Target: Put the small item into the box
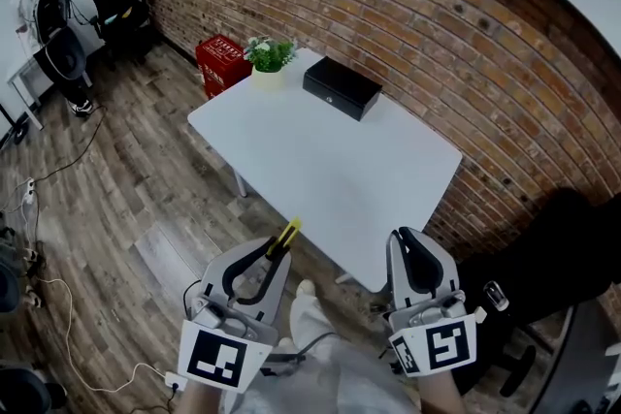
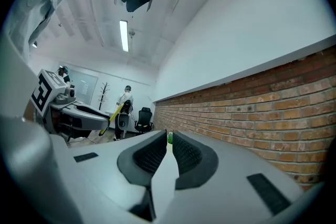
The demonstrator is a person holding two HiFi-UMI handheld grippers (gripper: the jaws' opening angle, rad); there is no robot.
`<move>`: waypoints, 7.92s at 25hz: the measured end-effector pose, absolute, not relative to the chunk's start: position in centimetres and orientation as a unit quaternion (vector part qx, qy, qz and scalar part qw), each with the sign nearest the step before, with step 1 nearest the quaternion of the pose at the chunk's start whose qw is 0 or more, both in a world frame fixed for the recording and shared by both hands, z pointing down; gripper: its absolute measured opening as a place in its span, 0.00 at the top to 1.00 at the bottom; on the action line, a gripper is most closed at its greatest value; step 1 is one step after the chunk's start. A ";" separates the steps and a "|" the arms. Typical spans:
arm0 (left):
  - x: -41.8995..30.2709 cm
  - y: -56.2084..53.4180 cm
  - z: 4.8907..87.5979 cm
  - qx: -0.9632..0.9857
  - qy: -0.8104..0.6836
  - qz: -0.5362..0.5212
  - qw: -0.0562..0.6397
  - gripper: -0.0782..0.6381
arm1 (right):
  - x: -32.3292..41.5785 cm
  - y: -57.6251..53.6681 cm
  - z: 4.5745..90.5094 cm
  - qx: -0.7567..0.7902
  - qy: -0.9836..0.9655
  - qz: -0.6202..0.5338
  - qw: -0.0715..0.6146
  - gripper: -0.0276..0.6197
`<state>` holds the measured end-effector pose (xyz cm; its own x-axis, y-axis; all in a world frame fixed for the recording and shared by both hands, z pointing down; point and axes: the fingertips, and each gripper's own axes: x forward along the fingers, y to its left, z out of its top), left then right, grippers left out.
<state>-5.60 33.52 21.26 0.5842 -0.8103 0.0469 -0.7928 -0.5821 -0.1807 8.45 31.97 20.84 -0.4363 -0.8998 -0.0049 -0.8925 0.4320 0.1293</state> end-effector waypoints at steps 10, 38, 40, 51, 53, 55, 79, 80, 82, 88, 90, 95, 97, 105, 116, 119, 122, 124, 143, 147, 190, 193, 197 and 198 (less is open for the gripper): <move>-4.9 24.1 22.0 -0.886 0.456 -0.058 0.061 0.80 | 8.4 22.5 21.8 0.520 -0.852 -0.052 0.033 0.86; -1.3 5.2 24.4 -0.896 0.433 -0.086 0.046 0.80 | 9.9 4.8 25.8 0.510 -0.859 -0.004 0.051 0.86; -1.3 4.3 24.6 -0.898 0.425 -0.094 0.058 0.80 | 9.8 4.0 26.3 0.515 -0.856 -0.003 0.052 0.86; -2.7 -2.5 26.9 -0.905 0.403 -0.120 0.069 0.80 | 8.4 -2.8 29.5 0.533 -0.843 0.013 0.069 0.86; -2.9 -3.8 27.3 -0.906 0.400 -0.119 0.069 0.80 | 7.9 -4.1 30.2 0.535 -0.841 0.015 0.074 0.86; -3.0 -5.0 27.9 -0.908 0.396 -0.121 0.069 0.80 | 7.6 -5.4 31.1 0.538 -0.839 0.017 0.078 0.86; -6.0 -18.1 34.9 -0.920 0.367 -0.131 0.049 0.80 | 3.6 -21.1 43.2 0.593 -0.789 0.084 0.134 0.86; -6.1 -18.5 35.2 -0.920 0.365 -0.132 0.048 0.80 | 3.6 -21.6 43.7 0.596 -0.786 0.088 0.137 0.86; -6.2 -19.1 35.8 -0.922 0.360 -0.137 0.047 0.80 | 3.6 -22.5 44.9 0.603 -0.778 0.096 0.145 0.86; -6.9 -20.6 37.3 -0.921 0.360 -0.142 0.035 0.80 | 3.7 -25.2 48.4 0.627 -0.751 0.121 0.167 0.86; -7.1 -21.0 37.7 -0.921 0.360 -0.144 0.032 0.80 | 3.6 -25.8 49.4 0.632 -0.744 0.126 0.176 0.86; -7.5 -22.0 38.4 -0.921 0.360 -0.147 0.027 0.80 | 3.7 -26.9 51.6 0.646 -0.723 0.146 0.195 0.86; -7.6 -22.3 38.7 -0.921 0.359 -0.149 0.023 0.80 | 3.9 -27.0 52.2 0.653 -0.715 0.154 0.200 0.82; -7.7 -22.9 39.5 -0.921 0.358 -0.152 0.015 0.80 | 4.4 -27.6 53.8 0.665 -0.695 0.173 0.213 0.82; -7.3 -22.8 39.7 -0.922 0.358 -0.148 0.011 0.80 | 4.6 -27.9 54.0 0.666 -0.688 0.174 0.228 0.83; -7.4 -22.7 39.5 -0.921 0.359 -0.148 0.014 0.80 | 4.6 -27.8 54.0 0.665 -0.689 0.175 0.229 0.83; -7.6 -22.5 39.3 -0.920 0.363 -0.147 0.015 0.80 | 4.4 -27.4 54.1 0.664 -0.689 0.173 0.234 0.83; -7.8 -22.3 39.2 -0.919 0.365 -0.147 0.016 0.80 | 4.3 -27.2 54.0 0.663 -0.690 0.172 0.236 0.83; -9.2 -20.3 38.2 -0.913 0.383 -0.141 0.020 0.80 | 0.9 -23.2 54.0 0.640 -0.707 0.184 0.236 0.83; -9.5 -19.7 38.1 -0.911 0.386 -0.142 0.022 0.80 | 0.0 -22.0 54.0 0.633 -0.713 0.189 0.236 0.83; -7.3 -16.7 33.6 -0.913 0.384 -0.123 0.057 0.80 | 4.5 -17.3 42.6 0.643 -0.744 0.104 0.147 0.86; -6.9 -16.7 33.2 -0.915 0.381 -0.124 0.058 0.80 | 6.2 -16.9 40.9 0.655 -0.737 0.094 0.140 0.86; -6.6 -16.8 32.8 -0.915 0.380 -0.121 0.060 0.80 | 8.0 -16.1 39.8 0.671 -0.724 0.096 0.129 0.86; -6.5 -16.8 32.8 -0.916 0.379 -0.122 0.061 0.80 | 8.4 -16.0 39.7 0.673 -0.722 0.096 0.128 0.86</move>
<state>-6.52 -16.81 32.79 0.6838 -0.7080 0.1765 -0.6784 -0.7060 -0.2035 8.37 -15.97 39.68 -0.0606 -0.9475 0.3140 -0.9967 0.0747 0.0332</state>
